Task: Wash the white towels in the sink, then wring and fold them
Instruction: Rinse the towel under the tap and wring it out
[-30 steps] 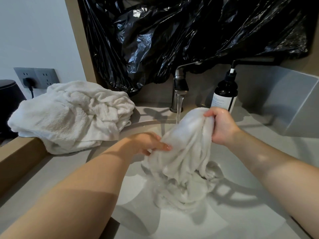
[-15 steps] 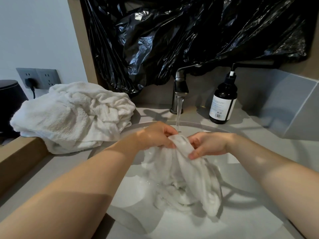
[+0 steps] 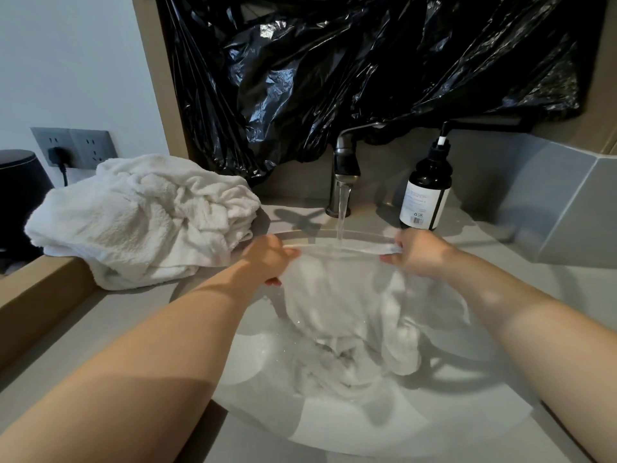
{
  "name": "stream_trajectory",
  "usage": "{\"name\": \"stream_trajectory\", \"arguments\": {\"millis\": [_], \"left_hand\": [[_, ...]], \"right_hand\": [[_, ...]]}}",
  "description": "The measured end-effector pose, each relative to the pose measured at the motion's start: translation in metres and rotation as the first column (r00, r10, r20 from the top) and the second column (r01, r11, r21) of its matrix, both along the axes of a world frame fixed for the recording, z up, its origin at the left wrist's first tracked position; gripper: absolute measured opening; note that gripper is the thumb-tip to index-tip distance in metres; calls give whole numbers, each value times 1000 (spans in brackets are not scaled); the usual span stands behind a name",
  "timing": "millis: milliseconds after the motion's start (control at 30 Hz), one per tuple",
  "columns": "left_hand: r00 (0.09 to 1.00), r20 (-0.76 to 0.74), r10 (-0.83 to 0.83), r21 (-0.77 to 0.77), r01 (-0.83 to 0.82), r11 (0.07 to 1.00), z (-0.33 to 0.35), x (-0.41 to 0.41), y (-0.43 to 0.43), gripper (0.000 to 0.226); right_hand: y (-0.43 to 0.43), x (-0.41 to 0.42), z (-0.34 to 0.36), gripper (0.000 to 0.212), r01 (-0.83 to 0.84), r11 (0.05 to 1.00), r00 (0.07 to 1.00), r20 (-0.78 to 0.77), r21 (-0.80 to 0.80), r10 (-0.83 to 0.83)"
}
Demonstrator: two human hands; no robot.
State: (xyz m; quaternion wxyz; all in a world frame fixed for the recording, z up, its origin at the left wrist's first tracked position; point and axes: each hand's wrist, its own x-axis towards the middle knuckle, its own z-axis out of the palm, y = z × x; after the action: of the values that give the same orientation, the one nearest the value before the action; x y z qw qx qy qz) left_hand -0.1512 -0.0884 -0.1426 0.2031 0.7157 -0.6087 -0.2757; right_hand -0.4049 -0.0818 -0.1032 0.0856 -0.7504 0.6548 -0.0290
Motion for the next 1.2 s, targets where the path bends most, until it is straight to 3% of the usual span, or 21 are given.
{"name": "stream_trajectory", "arguments": {"millis": [67, 133, 200, 267, 333, 467, 567, 633, 700, 733, 767, 833, 867, 933, 967, 1000, 1100, 1200], "left_hand": [[998, -57, 35, -97, -40, 994, 4, 2, 2, 35], [995, -99, 22, -152, -37, 988, 5, 1, 5, 27], [975, -215, -63, -181, 23, 983, 9, -6, 8, 18], [925, -301, -232, -186, 181, 966, 17, -18, 15, 12], [855, -348, -385, -202, 333, 921, 24, -33, 26, 10], [832, -355, -427, -294, 334, 895, 29, -50, 35, 14], [875, -343, -342, -286, 250, 925, 28, -47, 33, 19], [879, -378, -290, -299, 181, 937, 30, -45, 32, 17], [899, -386, -207, -320, 79, 944, 32, -41, 27, 14], [918, -368, -151, -324, 26, 946, 31, -37, 24, 14], [933, -347, -96, -328, -25, 944, 30, -32, 20, 18], [950, -312, -21, -338, -91, 937, 24, -21, 14, 29], [960, -279, -1, -344, -99, 934, 20, -18, 11, 33], [988, -153, 18, -362, -73, 929, 15, -16, 10, 35], [995, -97, 26, -380, -61, 923, 13, -16, 10, 33], [996, -77, 41, -394, -68, 917, 13, -15, 10, 29], [978, -151, 146, -393, -195, 899, 15, -8, 10, 19], [965, -177, 193, -390, -249, 886, 17, -5, 10, 15]], "right_hand": [[0, -1, 1, 46, 48, 993, 969, -246, 106, -21], [2, -1, 6, 37, 32, 992, 977, -215, 123, -5], [3, -1, 7, 35, 18, 998, 990, 141, 64, -27], [8, 5, 3, 57, -29, 992, 856, 516, 120, -37], [12, 13, -5, 62, -176, 949, 792, 610, 261, -21], [23, 21, -9, 27, -312, 819, 848, 530, 482, 10], [18, 12, -7, 24, -265, 815, 892, 452, 516, 4], [16, 6, -12, 32, -132, 877, 988, 131, 462, 80], [15, -2, -22, 34, -33, 915, 942, -293, 401, 162], [14, -7, -26, 30, 6, 921, 907, -389, 389, 159], [14, -13, -27, 26, 45, 919, 917, -380, 392, 118], [7, -26, -28, 24, 131, 887, 991, -74, 444, -109], [3, -31, -31, 20, 168, 861, 950, 154, 480, -271], [2, -32, -32, 16, 167, 838, 724, 512, 519, -462], [2, -32, -31, 19, 165, 846, 637, 600, 507, -484], [2, -31, -29, 23, 164, 861, 606, 640, 481, -473], [6, -38, -18, 36, 41, 865, 709, 595, 500, -378], [11, -48, -19, 44, -7, 776, 963, 214, 631, -166]]}}
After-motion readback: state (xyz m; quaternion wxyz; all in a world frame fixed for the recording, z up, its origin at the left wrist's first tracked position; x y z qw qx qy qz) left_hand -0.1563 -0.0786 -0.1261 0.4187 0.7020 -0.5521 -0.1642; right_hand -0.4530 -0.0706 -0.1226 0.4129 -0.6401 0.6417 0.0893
